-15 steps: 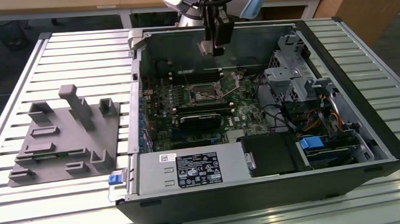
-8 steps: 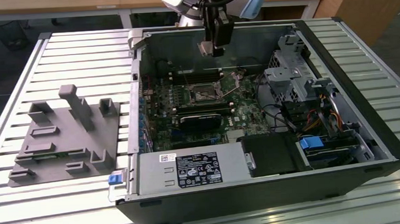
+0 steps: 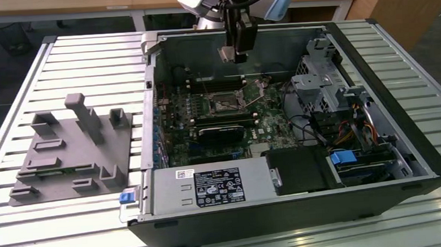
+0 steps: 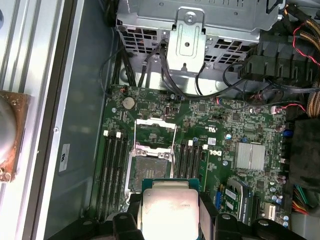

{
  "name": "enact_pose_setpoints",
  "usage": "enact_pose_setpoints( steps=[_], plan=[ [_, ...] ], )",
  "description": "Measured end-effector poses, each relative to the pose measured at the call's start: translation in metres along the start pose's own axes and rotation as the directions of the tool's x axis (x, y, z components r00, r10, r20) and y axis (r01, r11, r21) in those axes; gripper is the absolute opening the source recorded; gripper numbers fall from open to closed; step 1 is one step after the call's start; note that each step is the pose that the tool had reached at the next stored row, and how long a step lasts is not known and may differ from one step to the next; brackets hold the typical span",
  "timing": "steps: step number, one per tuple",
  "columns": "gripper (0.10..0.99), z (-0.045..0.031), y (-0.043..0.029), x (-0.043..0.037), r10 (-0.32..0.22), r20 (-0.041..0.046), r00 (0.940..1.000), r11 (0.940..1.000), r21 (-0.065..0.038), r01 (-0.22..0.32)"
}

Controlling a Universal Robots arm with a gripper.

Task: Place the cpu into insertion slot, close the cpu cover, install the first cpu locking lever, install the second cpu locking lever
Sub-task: 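Place the cpu into insertion slot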

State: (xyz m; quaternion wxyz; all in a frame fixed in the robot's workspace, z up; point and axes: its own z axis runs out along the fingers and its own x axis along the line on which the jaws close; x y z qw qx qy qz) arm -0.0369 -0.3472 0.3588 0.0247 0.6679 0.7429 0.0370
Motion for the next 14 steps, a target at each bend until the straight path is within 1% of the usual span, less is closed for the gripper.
enact_pose_setpoints(
  steps=[14],
  plan=[
    [0.537,0.0028,-0.0003,0.0,0.005,0.0003,1.0,1.0,0.0,-0.005]
  ],
)
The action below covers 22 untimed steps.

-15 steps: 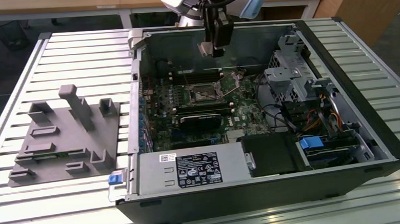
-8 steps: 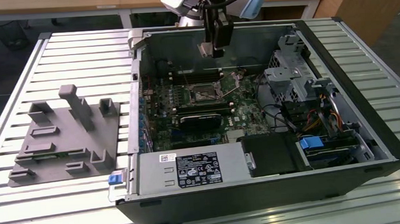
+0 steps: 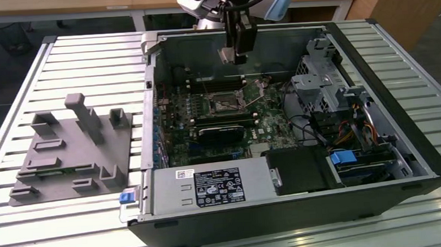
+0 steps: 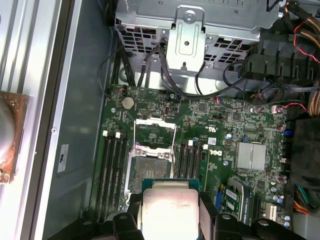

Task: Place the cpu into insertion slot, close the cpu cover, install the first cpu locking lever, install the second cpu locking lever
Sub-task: 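Place the cpu into insertion slot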

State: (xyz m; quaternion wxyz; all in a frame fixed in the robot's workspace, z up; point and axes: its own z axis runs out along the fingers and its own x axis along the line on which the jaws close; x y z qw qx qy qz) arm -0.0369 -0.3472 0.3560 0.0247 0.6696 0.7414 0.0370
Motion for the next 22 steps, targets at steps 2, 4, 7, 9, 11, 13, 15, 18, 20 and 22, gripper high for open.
enact_pose_setpoints(
  steps=[2,4,7,9,11,13,15,18,20,22],
  plan=[
    [0.537,0.0004,0.0,0.0,0.001,0.0001,1.0,1.0,0.0,-0.001],
    [0.537,0.0008,0.0,0.0,0.001,0.0001,1.0,1.0,0.0,-0.001],
    [0.537,0.0014,-0.0001,0.0,0.002,0.0002,1.0,1.0,0.0,-0.002],
    [0.537,0.0018,-0.0001,0.0,0.003,0.0003,1.0,1.0,0.0,-0.003],
    [0.537,0.0022,-0.0002,0.0,0.003,0.0004,1.0,1.0,0.0,-0.003],
    [0.537,0.0027,-0.0002,0.0,0.004,0.0004,1.0,1.0,0.0,-0.004],
    [0.537,0.0031,-0.0003,0.0,0.005,0.0005,1.0,1.0,0.0,-0.005],
    [0.537,0.0038,-0.0003,0.0,0.006,0.0005,1.0,1.0,0.0,-0.006],
    [0.537,0.0042,-0.0004,0.0,0.006,0.0006,1.0,1.0,0.0,-0.006],
    [0.537,0.0048,-0.0004,0.0,0.007,0.0006,1.0,1.0,0.0,-0.007]
  ],
)
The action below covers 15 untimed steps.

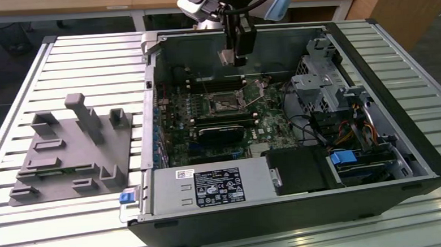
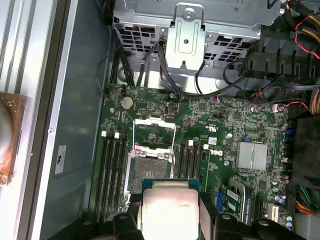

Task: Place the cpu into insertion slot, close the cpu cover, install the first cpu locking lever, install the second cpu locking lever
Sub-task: 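Place the cpu into insertion slot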

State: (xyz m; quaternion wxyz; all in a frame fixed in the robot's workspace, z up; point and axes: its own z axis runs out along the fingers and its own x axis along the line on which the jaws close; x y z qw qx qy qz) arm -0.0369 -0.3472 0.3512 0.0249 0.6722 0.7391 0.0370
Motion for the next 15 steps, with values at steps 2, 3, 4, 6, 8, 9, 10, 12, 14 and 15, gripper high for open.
enact_pose_setpoints(
  steps=[2,3,4,6,8,9,10,12,14,15],
  plan=[
    [0.537,0.0005,0.0,0.0,0.001,0.0001,1.0,1.0,0.0,-0.001],
    [0.537,0.0007,-0.0001,0.0,0.001,0.0002,1.0,1.0,0.0,-0.001],
    [0.537,0.001,-0.0001,0.0,0.001,0.0002,1.0,1.0,0.0,-0.001],
    [0.537,0.0019,-0.0002,0.0,0.002,0.0002,1.0,1.0,0.0,-0.002],
    [0.537,0.0028,-0.0002,0.0,0.004,0.0005,1.0,1.0,0.0,-0.004],
    [0.537,0.0033,-0.0003,0.0,0.005,0.0005,1.0,1.0,0.0,-0.005],
    [0.537,0.0037,-0.0003,0.0,0.005,0.0005,1.0,1.0,0.0,-0.005],
    [0.537,0.0045,-0.0004,0.0,0.006,0.0006,1.0,1.0,0.0,-0.006],
    [0.537,0.0061,-0.0005,-0.0001,0.007,0.0006,1.0,1.0,0.0,-0.007],
    [0.537,0.0066,-0.0006,-0.0001,0.007,0.0007,1.0,1.0,0.0,-0.007]
  ],
)
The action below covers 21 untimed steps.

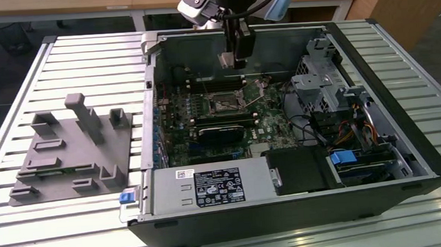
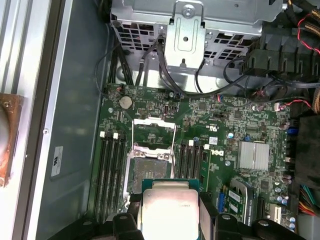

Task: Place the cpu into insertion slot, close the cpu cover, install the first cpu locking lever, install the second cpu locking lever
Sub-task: 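Place the cpu into insertion slot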

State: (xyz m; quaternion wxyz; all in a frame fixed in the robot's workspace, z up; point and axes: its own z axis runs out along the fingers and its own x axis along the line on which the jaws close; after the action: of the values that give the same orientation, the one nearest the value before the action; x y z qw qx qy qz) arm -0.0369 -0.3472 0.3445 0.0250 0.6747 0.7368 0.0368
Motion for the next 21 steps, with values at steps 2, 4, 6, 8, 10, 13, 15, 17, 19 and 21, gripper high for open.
enact_pose_setpoints(
  steps=[2,4,6,8,10,13,15,17,19,21],
  plan=[
    [0.537,0.0007,-0.0001,0.0,0.0,-0.0001,1.0,1.0,0.0,0.0],
    [0.537,0.0016,-0.0001,0.0,0.0,0.0,1.0,1.0,0.0,0.0],
    [0.537,0.0021,-0.0002,0.0,0.0,0.0,1.0,1.0,0.0,0.0],
    [0.537,0.0026,-0.0002,0.0,0.0,0.0,1.0,1.0,0.0,0.0],
    [0.537,0.003,-0.0003,0.0,0.0,0.0,1.0,1.0,0.0,0.0],
    [0.537,0.0037,-0.0003,-0.0001,0.0,0.0,1.0,1.0,0.0,0.0],
    [0.537,0.0042,-0.0004,-0.0001,0.0,-0.0001,1.0,1.0,0.0,0.0],
    [0.537,0.0047,-0.0004,-0.0001,0.0,0.0,1.0,1.0,0.0,0.0],
    [0.537,0.0053,-0.0005,-0.0001,0.0,0.0,1.0,1.0,0.0,0.0],
    [0.537,0.0058,-0.0005,-0.0001,0.0,-0.0001,1.0,1.0,0.0,0.0]
  ],
)
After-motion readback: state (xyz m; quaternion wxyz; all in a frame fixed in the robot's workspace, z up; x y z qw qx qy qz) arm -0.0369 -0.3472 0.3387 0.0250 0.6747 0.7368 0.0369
